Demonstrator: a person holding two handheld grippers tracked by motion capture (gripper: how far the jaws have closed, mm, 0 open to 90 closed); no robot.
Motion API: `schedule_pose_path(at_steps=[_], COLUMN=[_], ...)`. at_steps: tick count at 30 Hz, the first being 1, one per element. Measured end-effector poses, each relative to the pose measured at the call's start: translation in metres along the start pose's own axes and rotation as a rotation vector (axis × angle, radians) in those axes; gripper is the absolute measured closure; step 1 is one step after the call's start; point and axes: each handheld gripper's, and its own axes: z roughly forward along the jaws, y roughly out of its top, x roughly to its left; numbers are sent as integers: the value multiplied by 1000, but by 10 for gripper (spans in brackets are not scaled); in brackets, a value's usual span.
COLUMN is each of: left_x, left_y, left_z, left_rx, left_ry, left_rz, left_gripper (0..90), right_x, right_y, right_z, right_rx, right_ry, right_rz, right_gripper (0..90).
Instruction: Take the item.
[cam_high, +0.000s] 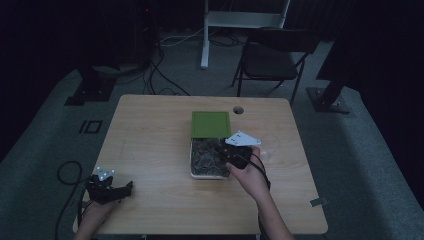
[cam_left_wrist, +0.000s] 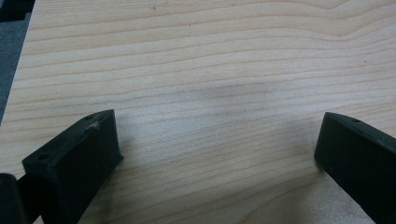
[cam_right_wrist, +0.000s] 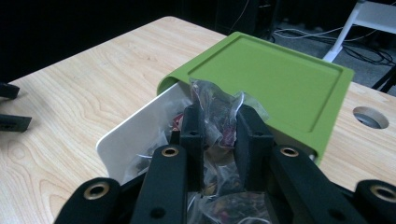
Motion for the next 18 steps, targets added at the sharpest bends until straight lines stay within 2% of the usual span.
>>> schedule_pose_path(at_steps=[18], left_x=[0], left_y=[0], left_z=[0], left_rx=[2], left_ry=[0], left_rz=[0], left_gripper=[5], right_x=[-26], right_y=[-2], right_z=[-21], right_rx=[-17], right_ry=[-59], right_rz=[39], right_gripper=[753])
